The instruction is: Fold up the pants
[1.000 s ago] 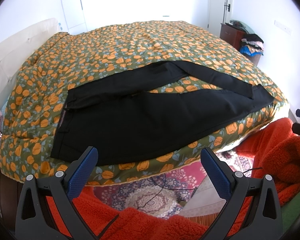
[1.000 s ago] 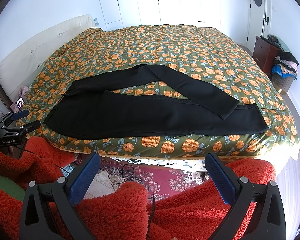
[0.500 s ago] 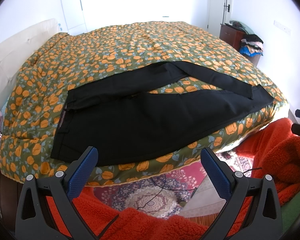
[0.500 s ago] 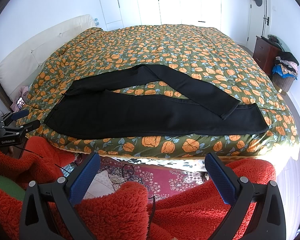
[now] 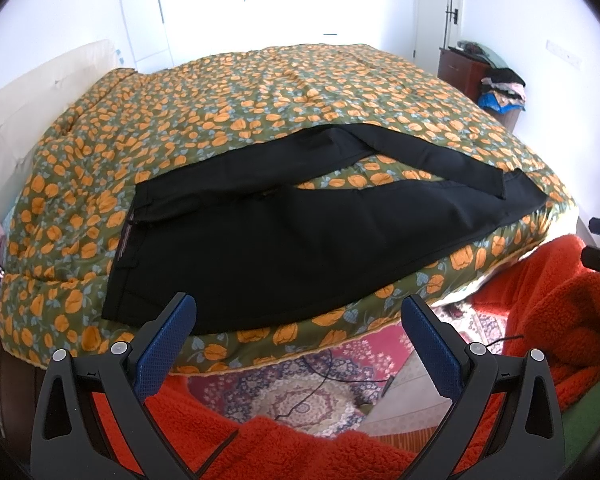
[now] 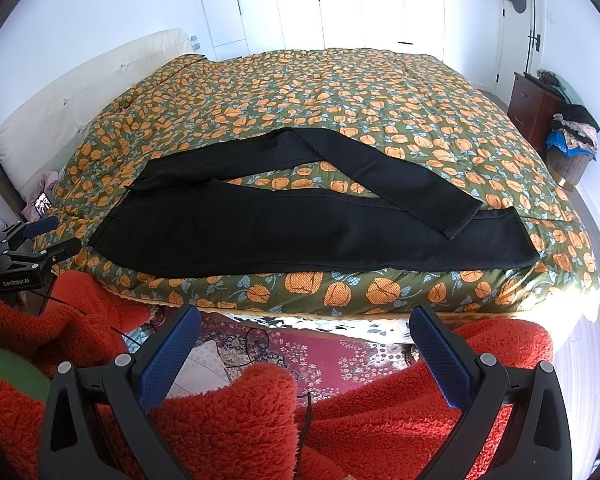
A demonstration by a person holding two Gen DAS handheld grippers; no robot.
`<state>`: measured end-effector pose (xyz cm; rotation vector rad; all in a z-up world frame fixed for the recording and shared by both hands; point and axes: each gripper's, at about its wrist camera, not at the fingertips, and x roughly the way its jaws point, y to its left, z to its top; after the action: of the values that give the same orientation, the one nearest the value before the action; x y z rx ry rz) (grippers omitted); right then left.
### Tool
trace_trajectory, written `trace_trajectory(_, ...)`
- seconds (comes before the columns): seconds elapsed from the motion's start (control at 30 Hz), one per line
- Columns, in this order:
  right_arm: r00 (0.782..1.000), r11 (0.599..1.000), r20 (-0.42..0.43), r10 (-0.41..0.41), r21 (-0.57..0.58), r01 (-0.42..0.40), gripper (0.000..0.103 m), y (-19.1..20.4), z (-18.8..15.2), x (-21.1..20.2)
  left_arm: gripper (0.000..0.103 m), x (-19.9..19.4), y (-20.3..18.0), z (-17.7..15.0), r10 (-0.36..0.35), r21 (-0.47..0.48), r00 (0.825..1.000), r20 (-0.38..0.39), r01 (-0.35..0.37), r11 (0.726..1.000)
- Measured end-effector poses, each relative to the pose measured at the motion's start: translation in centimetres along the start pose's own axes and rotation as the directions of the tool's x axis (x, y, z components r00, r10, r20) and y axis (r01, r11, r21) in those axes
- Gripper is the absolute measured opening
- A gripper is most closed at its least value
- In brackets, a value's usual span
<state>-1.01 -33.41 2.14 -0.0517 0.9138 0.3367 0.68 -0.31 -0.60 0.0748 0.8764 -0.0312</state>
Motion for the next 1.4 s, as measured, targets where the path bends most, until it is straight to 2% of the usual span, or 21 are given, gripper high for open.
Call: trace_trajectory(1.4, 1.0, 1.0, -0.002, 0.001, -0.002, -0.001, 0.103, 0.26, 0.01, 0.09, 0.102, 0.0, -0.15, 0.13, 0.0, 0.006, 1.0, 0.007, 0.0, 1.0)
